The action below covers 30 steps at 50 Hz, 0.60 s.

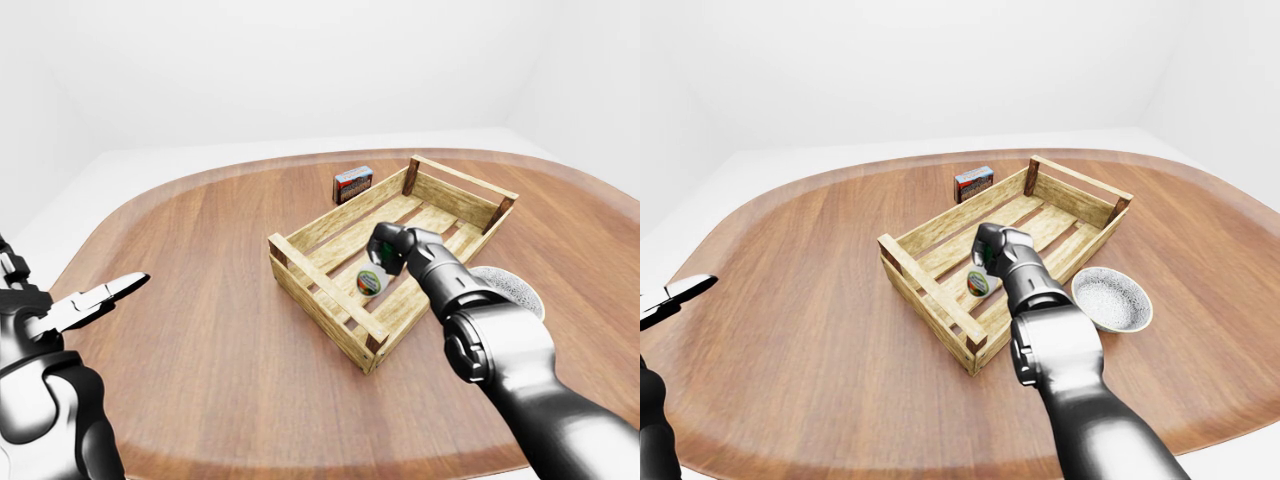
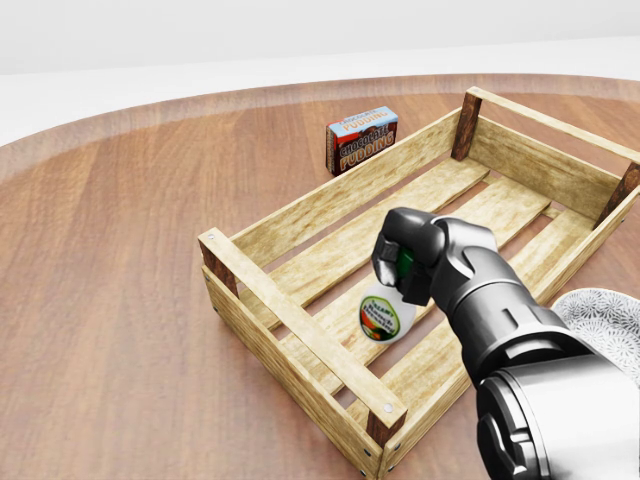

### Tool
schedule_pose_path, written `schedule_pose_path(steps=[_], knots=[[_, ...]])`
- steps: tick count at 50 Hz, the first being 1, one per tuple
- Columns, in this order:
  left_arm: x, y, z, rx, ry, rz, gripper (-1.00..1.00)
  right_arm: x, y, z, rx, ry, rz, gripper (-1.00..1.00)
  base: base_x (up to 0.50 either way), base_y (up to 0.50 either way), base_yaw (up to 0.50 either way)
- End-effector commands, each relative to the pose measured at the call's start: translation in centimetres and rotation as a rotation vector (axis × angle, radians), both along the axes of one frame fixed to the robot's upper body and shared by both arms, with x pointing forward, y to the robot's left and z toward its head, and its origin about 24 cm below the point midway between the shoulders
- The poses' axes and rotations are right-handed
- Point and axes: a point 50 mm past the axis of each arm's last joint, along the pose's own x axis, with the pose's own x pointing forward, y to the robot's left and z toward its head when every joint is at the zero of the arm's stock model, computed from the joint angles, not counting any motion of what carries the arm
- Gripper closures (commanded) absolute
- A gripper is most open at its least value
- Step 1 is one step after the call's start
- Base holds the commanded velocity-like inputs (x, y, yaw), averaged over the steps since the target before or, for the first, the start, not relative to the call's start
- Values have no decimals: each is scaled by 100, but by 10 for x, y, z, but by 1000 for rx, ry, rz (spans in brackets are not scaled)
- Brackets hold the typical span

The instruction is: Pick up the salad dressing and put it in the tray.

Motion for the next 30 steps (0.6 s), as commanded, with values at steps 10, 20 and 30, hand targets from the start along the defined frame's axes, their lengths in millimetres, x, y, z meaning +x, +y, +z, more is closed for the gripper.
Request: schedule_pose_path(steps=[10, 20, 30], knots=[[1, 0, 0, 1, 1, -4, -100, 4, 1, 8, -8, -85, -13, 0, 0, 0, 0], [1, -1, -1, 0, 5, -5, -100, 0, -1, -1, -8, -19, 2, -100, 0, 0, 0], [0, -2, 1, 2, -5, -7, -100, -2, -1, -7, -11, -9, 1, -100, 0, 0, 0]])
